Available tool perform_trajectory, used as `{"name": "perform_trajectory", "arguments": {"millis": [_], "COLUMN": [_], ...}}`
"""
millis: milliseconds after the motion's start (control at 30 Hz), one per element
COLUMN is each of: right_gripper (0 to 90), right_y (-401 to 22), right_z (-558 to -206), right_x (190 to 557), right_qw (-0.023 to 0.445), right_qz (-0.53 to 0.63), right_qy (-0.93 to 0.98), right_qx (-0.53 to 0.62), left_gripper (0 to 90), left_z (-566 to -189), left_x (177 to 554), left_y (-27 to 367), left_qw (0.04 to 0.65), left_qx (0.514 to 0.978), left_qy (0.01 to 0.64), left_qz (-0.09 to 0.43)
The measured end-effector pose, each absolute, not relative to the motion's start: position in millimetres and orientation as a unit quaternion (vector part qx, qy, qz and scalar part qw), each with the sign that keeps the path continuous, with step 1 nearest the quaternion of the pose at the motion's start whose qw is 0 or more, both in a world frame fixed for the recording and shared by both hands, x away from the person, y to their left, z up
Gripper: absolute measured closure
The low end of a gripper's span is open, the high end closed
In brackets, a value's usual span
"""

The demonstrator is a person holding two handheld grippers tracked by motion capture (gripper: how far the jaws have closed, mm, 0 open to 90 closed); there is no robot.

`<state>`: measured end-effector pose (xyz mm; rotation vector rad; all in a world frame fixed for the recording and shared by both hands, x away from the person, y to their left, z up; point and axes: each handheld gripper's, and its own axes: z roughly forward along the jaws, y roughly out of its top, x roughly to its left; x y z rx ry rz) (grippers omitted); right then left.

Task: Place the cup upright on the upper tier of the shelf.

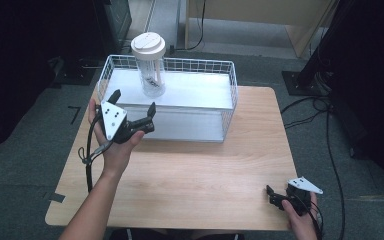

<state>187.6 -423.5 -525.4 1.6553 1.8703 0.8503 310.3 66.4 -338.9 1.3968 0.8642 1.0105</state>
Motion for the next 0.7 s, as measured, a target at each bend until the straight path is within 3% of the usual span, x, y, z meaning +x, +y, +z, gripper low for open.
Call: {"name": "perform_trajectory", "arguments": {"millis": [700], "right_gripper": [13.6], "right_y": [-424], "right_z": [-525], "right_x": [188], "right_qw": [0.251], "right_qz": [0.312], "right_qy": [0.686], "right_qx": [0.607], "left_gripper": [0.0], "left_z": [-414], "left_x": [251], "left_y": [119], "left_qw": [0.537], "left_qx": [0.618], "left_qy": [0.41], "left_qz": [0.4]}}
